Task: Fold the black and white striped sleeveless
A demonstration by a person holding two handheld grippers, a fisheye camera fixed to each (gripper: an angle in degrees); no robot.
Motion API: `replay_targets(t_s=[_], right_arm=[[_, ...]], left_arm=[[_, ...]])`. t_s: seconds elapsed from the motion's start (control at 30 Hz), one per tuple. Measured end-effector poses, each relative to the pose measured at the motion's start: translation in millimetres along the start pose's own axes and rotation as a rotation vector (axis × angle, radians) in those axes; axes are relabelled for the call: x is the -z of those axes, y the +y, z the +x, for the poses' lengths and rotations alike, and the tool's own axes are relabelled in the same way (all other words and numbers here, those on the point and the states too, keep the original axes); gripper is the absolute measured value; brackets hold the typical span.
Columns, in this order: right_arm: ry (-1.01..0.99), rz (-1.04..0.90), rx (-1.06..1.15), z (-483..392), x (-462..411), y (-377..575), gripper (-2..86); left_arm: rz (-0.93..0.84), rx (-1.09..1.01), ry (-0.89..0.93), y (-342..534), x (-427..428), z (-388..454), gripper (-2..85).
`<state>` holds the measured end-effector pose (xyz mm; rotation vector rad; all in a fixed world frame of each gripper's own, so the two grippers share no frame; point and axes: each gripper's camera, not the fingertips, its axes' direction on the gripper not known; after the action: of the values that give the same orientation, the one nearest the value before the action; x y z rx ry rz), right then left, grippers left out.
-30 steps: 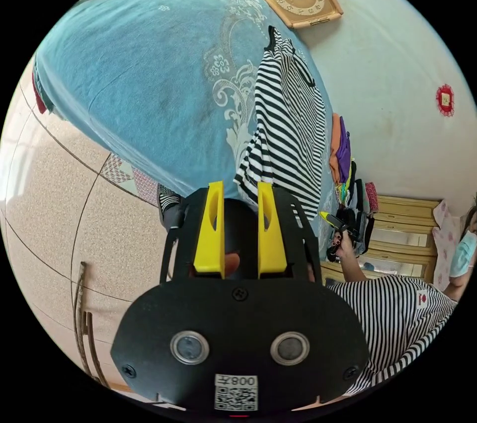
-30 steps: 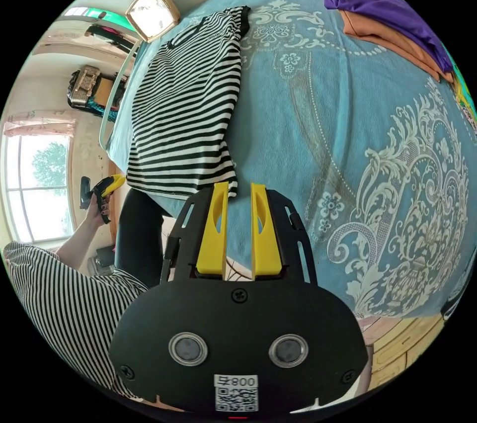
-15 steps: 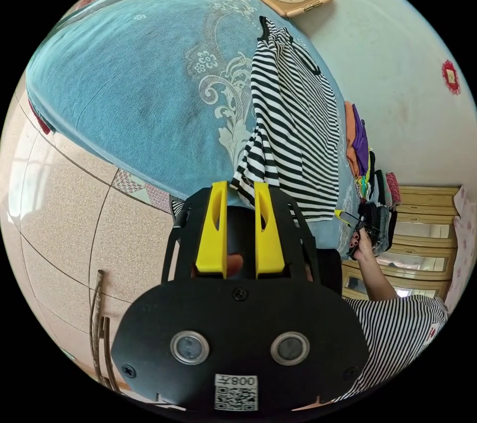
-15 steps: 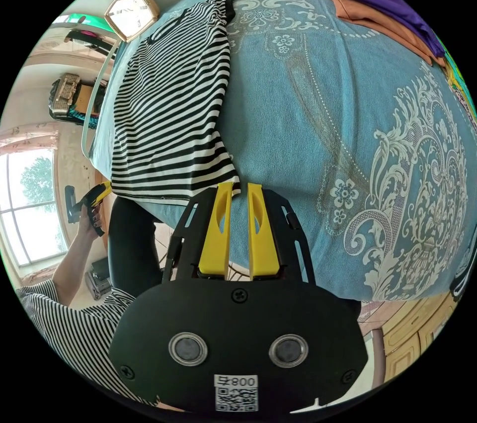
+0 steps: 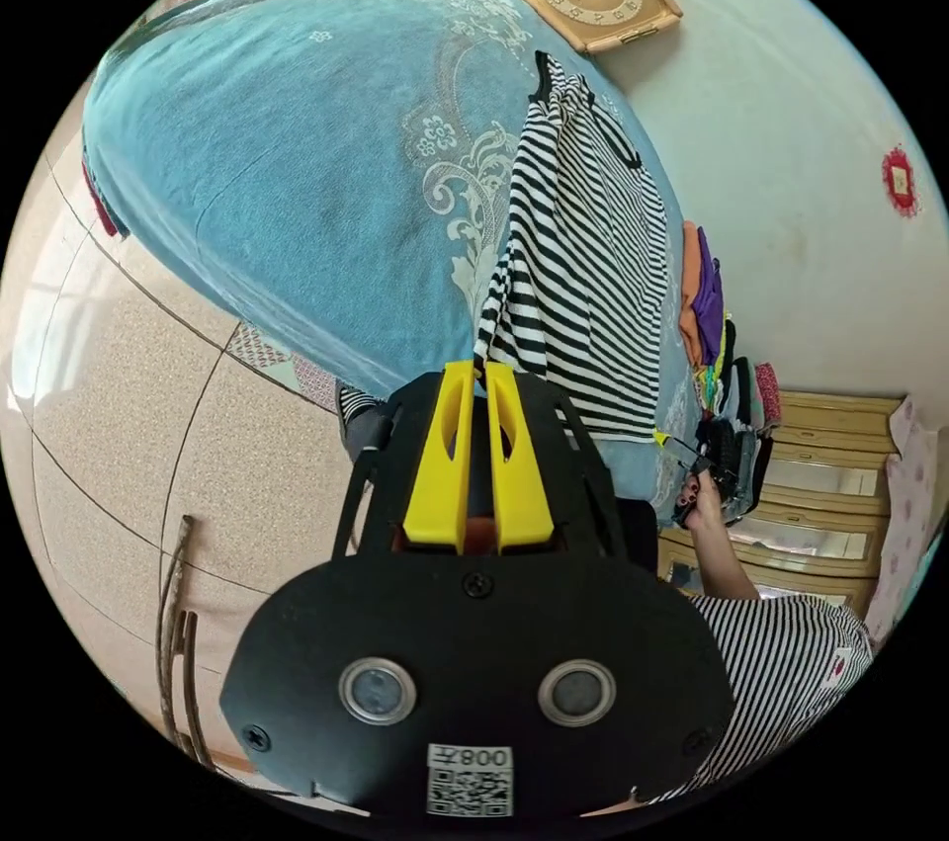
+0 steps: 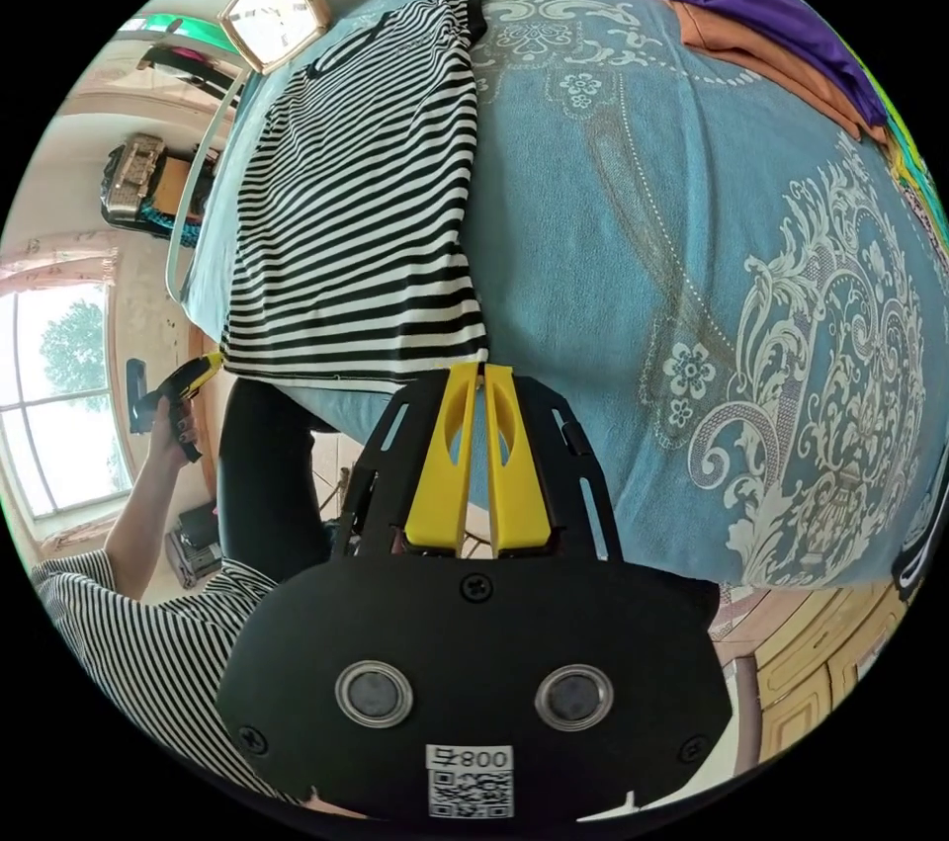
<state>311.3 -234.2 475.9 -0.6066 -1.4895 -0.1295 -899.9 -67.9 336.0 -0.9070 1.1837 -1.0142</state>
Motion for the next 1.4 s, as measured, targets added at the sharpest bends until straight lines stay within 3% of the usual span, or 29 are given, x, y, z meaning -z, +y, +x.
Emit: replay_targets(t_s=[0.23,0.43,0.67,0.87,1.0,1.17,1.4], right_arm=[[-0.285,0.115,-0.096,52,65,55,0.8],[-0.381,0.174,-0.071,53,118,-14,0.5],[-0.424,0.467,0.137,-17,341,-115,0.5],[-0.391,0.664,0.314,-70,485,-68,0.6],[-0.398,0.687,0.353,-67,497,-12,0.5],[-0.440,0.598,0.318,-26,445,78,0.5],[-0.434,0.367,0.050,65,302,168,0.4]], left_arm=[[0.068,0.005,0.139,17,38,-8,2.3],[0.128,-0.073,0.237,-61,60,41,2.3],[0.415,-0.373,0.293,-126,192,172,2.3],[0.547,-0.561,0.320,-97,286,216,2.4],[0.519,-0.611,0.355,-52,300,189,2.4],[0.411,-0.583,0.376,11,281,123,2.4],[0.108,-0.269,0.319,85,188,-15,2.3]])
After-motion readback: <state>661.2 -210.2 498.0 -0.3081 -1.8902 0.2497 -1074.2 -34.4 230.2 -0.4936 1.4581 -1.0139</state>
